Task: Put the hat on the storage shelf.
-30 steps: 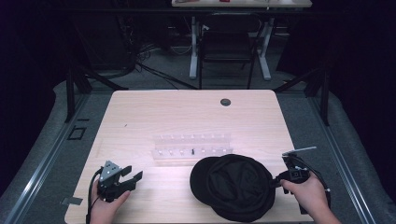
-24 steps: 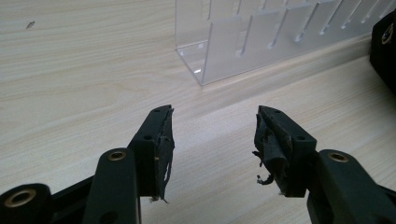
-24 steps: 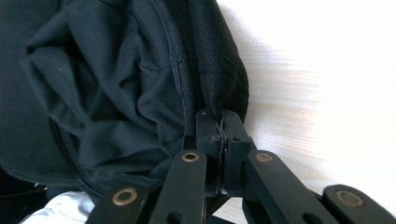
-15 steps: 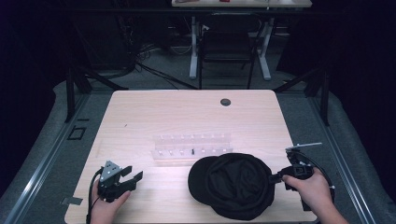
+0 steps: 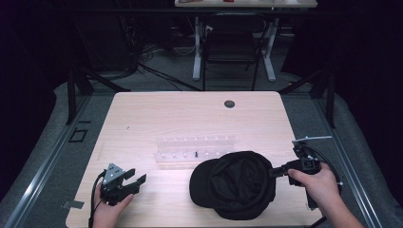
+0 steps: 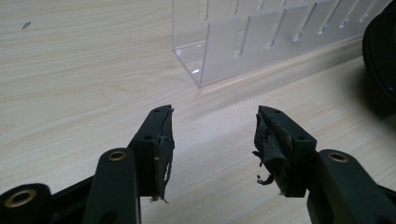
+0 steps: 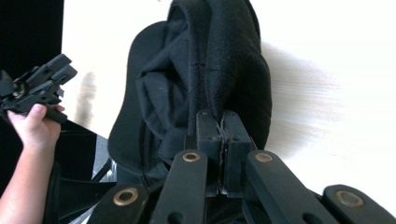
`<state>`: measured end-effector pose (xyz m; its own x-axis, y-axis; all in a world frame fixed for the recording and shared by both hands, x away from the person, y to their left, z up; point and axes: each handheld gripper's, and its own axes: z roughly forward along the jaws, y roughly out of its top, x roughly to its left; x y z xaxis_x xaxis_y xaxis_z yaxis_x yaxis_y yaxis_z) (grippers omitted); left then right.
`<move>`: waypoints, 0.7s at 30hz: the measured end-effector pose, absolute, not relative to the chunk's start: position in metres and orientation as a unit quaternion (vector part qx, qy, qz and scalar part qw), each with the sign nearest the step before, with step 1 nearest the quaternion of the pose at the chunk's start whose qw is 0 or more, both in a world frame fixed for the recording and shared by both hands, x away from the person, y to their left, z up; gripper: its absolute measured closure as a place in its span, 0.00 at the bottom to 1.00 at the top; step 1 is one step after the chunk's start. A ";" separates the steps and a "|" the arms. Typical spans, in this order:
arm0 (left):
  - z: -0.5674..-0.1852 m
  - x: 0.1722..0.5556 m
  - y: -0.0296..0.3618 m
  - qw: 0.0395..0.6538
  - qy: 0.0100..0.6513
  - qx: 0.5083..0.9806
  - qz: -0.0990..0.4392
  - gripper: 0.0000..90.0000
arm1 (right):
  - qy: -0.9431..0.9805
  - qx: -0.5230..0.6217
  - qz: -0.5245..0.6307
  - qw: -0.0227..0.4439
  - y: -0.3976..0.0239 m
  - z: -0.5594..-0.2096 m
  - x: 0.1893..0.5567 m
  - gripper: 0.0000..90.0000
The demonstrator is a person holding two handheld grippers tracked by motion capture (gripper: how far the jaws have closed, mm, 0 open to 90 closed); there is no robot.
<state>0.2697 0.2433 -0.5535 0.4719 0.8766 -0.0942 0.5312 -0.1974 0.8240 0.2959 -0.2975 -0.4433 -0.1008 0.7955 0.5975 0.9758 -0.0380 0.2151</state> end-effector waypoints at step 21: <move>-0.553 0.270 0.243 0.423 0.469 0.748 0.205 0.52 | -0.679 -0.633 -0.331 0.168 -0.280 -0.409 0.300 0.98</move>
